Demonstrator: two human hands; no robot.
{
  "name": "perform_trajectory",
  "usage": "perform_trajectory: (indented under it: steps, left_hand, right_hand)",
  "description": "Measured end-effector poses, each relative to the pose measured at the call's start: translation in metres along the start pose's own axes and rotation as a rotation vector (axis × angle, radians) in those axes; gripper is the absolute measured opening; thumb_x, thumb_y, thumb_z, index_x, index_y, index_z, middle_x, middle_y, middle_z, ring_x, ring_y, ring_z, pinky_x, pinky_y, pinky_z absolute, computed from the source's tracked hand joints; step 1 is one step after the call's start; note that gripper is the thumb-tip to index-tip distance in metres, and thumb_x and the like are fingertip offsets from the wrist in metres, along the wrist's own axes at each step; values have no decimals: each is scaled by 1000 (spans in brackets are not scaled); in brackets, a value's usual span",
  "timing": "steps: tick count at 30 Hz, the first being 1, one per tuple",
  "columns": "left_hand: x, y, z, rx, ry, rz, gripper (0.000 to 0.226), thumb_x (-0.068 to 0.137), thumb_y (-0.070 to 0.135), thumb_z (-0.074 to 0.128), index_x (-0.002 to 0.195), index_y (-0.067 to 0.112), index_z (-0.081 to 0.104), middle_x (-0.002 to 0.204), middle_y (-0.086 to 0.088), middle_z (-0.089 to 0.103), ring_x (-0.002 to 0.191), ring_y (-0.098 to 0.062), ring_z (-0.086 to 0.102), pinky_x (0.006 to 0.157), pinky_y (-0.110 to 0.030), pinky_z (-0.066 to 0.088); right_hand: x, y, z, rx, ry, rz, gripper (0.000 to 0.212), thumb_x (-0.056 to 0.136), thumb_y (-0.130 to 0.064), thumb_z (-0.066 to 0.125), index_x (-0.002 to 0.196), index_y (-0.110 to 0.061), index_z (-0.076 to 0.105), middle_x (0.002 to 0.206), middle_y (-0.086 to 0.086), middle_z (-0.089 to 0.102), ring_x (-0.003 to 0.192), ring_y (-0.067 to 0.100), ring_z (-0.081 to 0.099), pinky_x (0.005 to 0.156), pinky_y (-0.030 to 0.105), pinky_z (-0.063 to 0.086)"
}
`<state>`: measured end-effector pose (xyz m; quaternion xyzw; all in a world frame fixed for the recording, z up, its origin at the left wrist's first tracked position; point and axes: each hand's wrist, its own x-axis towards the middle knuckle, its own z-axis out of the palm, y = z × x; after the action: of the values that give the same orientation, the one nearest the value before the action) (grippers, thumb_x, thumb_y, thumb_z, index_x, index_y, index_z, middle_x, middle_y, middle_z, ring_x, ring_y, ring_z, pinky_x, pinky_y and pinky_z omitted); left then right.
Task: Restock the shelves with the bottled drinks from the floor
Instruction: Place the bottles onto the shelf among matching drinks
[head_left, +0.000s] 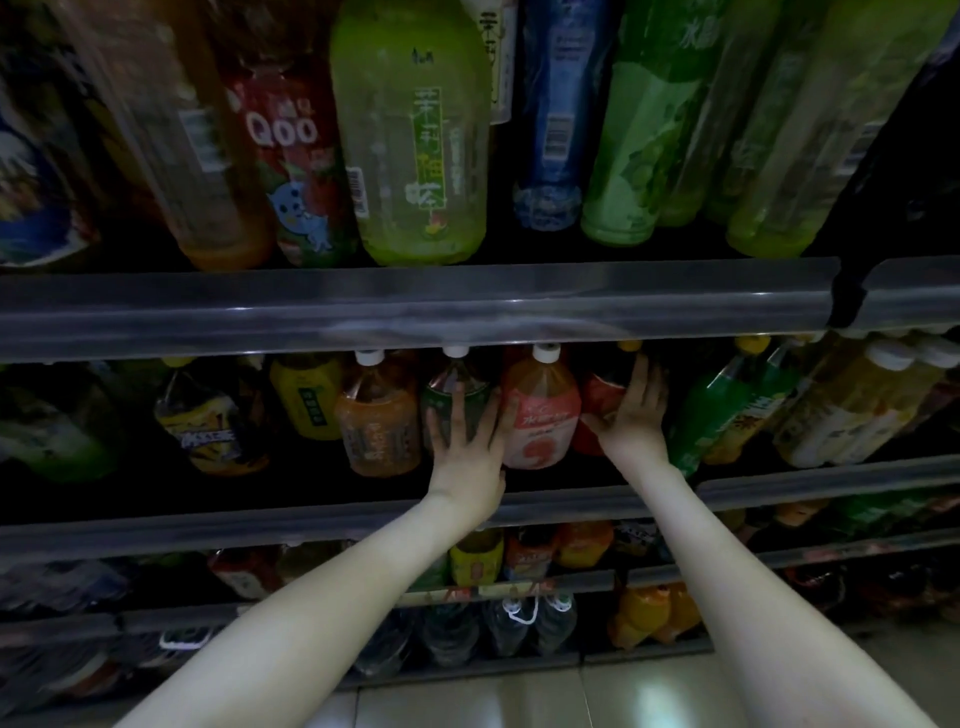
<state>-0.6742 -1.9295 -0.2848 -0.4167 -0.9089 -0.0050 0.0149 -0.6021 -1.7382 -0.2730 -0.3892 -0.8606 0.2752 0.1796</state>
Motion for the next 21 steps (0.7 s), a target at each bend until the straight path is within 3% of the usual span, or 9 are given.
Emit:
perform_trajectory:
  steps: [3,6,8,11,14,17,19,21]
  left_hand:
    - [-8,4,3,-53,31,8,84,95,32,47,151,19,-14,159,-10,-15,142,-40,-22,110,-63,-11]
    - [-27,18,18,-131,41,72,77,95,27,48,153,17,-1,159,-17,-5,146,-35,-10,116,-56,-5]
    - [-46,31,33,-202,51,153,71,93,20,52,152,10,14,157,-20,8,146,-36,4,117,-50,-1]
    - [-79,53,67,-351,0,262,60,83,11,63,139,-1,44,145,-25,39,133,-42,39,111,-50,26]
    - [-117,78,104,-464,-196,217,48,92,13,51,138,4,45,145,-15,42,129,-34,44,105,-43,38]
    - [-151,98,160,-505,-366,143,45,95,17,43,139,8,43,143,-9,44,126,-29,45,101,-36,37]
    - [-175,110,209,-514,-426,114,44,96,23,37,137,11,46,140,-5,47,124,-25,48,100,-30,36]
    - [-195,119,268,-546,-429,65,39,91,22,39,125,13,58,125,-1,58,107,-22,61,86,-24,46]
  right_hand:
    - [-21,3,2,-23,26,-66,101,90,-29,65,152,-20,-14,161,9,-13,148,27,-9,120,44,7]
    - [-58,17,9,-57,-34,-124,84,95,-26,57,154,-18,-2,161,11,-6,147,25,-4,118,38,13]
    - [-89,34,15,-22,-65,-178,72,96,-19,55,153,-14,11,159,10,8,146,23,5,115,33,19]
    - [-135,72,26,15,-124,-203,59,93,-7,56,146,-7,31,145,13,37,136,25,27,109,25,21]
    - [-180,121,44,3,-301,-94,45,92,-2,54,136,-2,45,132,15,52,127,29,42,104,26,30]
    - [-229,187,80,-17,-491,83,37,91,2,53,128,-1,53,126,16,56,116,33,53,95,27,36]
    - [-264,239,114,-63,-620,223,38,89,3,54,126,-1,54,127,18,56,111,35,56,91,31,41]
    - [-296,290,152,-131,-724,305,43,88,2,55,131,-1,51,129,21,54,110,36,57,88,31,43]
